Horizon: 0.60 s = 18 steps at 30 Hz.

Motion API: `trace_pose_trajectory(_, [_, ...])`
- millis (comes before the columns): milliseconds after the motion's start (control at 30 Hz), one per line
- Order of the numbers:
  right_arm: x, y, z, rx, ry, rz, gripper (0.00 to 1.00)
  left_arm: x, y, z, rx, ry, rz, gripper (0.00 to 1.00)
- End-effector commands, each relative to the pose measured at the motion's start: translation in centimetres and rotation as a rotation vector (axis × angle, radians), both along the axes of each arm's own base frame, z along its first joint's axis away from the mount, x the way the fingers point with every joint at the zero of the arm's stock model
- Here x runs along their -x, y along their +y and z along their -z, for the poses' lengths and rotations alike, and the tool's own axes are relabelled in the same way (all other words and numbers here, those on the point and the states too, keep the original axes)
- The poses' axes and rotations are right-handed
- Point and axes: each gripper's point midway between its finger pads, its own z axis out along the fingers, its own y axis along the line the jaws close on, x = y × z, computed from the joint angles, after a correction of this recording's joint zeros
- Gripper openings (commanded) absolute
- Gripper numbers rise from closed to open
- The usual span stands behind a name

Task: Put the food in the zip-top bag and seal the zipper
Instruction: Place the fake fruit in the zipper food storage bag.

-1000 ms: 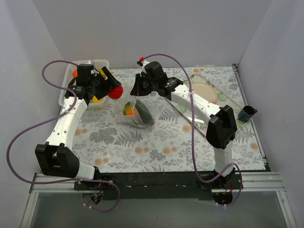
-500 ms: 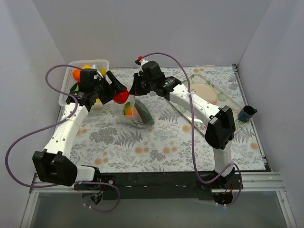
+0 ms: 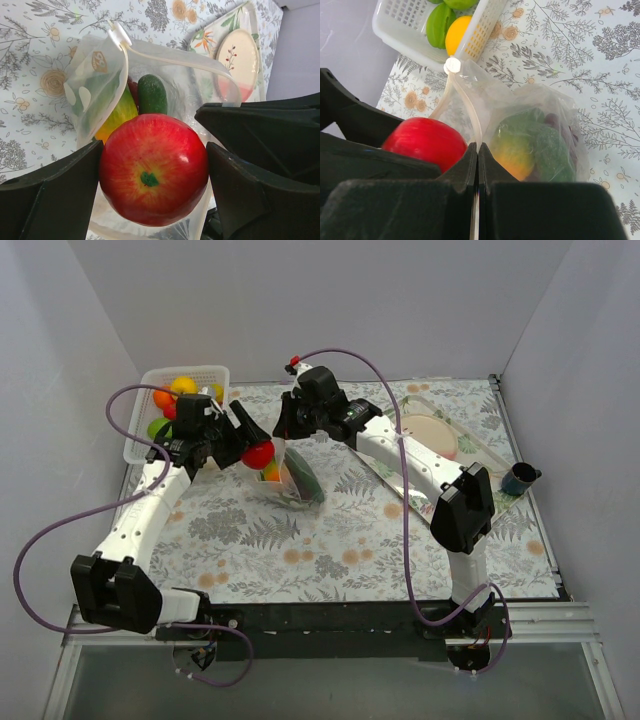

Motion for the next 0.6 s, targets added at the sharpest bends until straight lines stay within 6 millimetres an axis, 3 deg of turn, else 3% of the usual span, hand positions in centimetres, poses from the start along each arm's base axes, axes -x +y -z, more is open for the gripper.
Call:
trace_pose_trajectory(0, [-0.6, 0.1, -3.5, -0.042, -0.071, 0.019, 0.01, -0.2, -1.3, -0.4, -0.001, -0.031, 0.044, 0.78])
trace_pose_trajectory(100, [-0.6, -0.1, -3.6, -0.037, -0.075, 0.023, 0.01, -0.6, -1.0, -1.1, -0.013, -0.054, 0.031, 0.88])
trace_pose_trajectory(200, [-0.5, -0.5, -3.6, -0.032, -0.087, 0.027, 0.01, -1.3, -0.6, -3.2, -0.034, -0.103, 0.014, 0.95])
trace_pose_trajectory(233, [-0.5, -0.6, -3.6, -0.027, -0.092, 0.028, 0.01, -1.8, -0.4, -5.3, -0.038, -0.149, 0.001, 0.98])
trace_pose_trajectory(367, [-0.6, -0.5, -4.1, -0.029, -0.11, 0.013, 0.01, -2.9, -0.2, -8.2, -0.067, -0.2, 0.006, 0.98])
trace_pose_trajectory(567, [-0.6, -0.1, -4.4, -0.041, -0.121, -0.01, 0.01, -4.4, 0.9, -6.8, -0.128, -0.165, -0.058, 0.98])
